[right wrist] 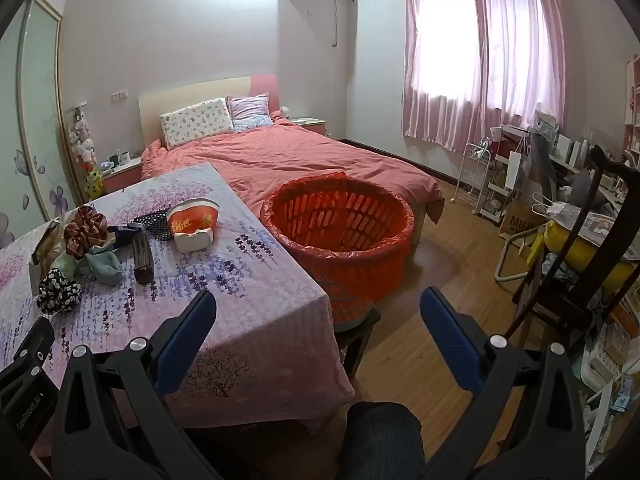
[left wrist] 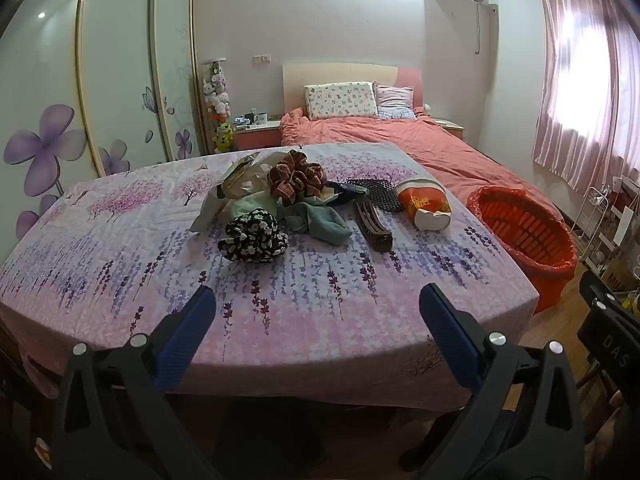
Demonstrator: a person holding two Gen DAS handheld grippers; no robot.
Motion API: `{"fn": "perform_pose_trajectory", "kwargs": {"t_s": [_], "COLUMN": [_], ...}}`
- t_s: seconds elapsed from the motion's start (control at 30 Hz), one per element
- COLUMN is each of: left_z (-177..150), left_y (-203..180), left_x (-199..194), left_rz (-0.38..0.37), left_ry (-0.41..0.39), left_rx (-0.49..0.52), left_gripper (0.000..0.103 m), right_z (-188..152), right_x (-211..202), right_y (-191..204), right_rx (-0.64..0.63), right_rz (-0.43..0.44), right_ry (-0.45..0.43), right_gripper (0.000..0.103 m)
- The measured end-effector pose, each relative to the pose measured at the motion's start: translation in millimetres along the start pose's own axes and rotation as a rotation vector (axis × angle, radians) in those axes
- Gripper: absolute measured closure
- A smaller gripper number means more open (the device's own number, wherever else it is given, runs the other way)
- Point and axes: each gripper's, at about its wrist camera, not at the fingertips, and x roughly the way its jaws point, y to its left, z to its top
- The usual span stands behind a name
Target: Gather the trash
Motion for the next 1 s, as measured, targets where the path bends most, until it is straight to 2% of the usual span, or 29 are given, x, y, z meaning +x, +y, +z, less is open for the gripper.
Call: {"fn": "perform_pose_trajectory", "kwargs": {"t_s": [1.0], "left_z": [-0.4], "left_y": [-0.3], "left_x": [-0.6], "left_rz": [-0.002], "left_ry": [0.008], "left_rx": [-0.002], "left_gripper": [0.004], "right_z": [1.7], "right_x": [-0.6], "right_y": [1.8], "right_rx": [-0.003], "right_rz": [-0.001], "right_ry": [-0.006], "right_gripper": [0.002]}}
